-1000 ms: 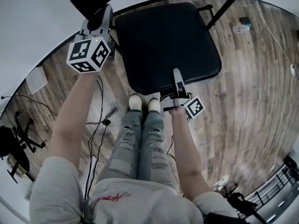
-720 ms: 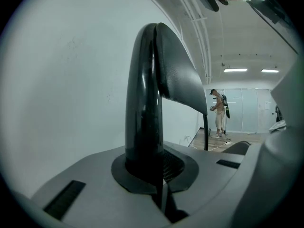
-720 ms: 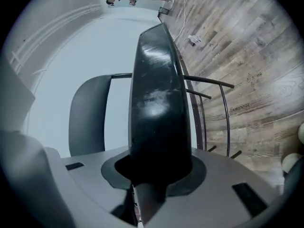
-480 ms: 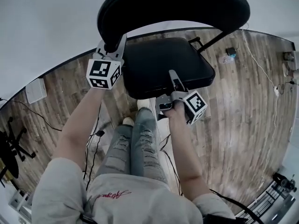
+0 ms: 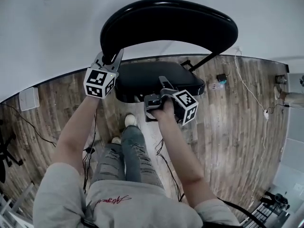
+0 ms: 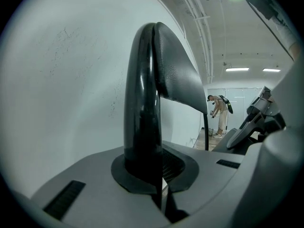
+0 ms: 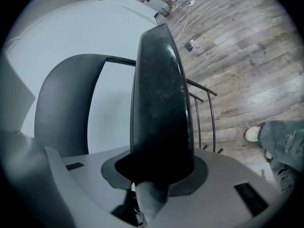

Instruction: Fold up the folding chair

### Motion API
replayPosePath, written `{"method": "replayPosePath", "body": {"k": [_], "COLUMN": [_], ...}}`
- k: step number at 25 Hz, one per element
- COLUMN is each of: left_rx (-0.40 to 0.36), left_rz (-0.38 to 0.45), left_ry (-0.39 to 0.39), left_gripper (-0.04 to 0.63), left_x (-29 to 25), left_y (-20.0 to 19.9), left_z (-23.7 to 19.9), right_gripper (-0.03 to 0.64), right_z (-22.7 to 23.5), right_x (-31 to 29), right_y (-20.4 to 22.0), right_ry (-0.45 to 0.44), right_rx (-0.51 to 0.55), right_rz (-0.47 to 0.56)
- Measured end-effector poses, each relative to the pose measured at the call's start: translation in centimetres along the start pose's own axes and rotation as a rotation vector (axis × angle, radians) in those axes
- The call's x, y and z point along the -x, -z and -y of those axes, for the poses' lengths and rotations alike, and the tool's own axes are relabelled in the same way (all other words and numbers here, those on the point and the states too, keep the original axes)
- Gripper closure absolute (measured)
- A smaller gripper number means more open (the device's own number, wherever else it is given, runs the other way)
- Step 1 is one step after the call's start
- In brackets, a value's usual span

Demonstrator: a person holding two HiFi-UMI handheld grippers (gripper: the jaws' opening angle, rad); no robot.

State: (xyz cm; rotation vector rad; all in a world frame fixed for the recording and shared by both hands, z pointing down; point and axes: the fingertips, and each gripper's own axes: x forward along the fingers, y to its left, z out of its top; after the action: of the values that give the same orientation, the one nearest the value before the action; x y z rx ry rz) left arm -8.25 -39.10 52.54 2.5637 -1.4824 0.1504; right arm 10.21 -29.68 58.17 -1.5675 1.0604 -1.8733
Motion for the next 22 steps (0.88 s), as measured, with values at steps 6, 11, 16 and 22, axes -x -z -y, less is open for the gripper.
{"method": "replayPosePath", "body": {"k": [6, 11, 16, 22], "left_rx": [0.028, 0.047, 0.073, 0.096], "left_rz": [-0.022, -0.034, -0.055, -0.072], "left_ry": [-0.007, -0.037, -0.060, -0.044], "left_gripper": [0.578, 0.577, 0.577, 0.577], "left_x": [-2.1, -3.3, -5.3, -6.2], "left_y": [-0.7, -0.9, -0.8, -1.1], "left_z": [-2.2, -3.6, -5.3, -6.6], "right_gripper": [0.483, 0.483, 0.483, 0.483], "right_z": [-2.4, -3.5, -4.8, -6.3], "right_x": [-2.2, -3.3, -5.3, -6.7], "right_y": [0.1, 0.1, -0.3, 0.0], "right_ry": [0.029, 0.056, 0.099, 0.138], "right_rx": [-0.012, -0.010, 0.000, -0.001], "right_rz": [-0.010, -0.013, -0.011, -0.022]}}
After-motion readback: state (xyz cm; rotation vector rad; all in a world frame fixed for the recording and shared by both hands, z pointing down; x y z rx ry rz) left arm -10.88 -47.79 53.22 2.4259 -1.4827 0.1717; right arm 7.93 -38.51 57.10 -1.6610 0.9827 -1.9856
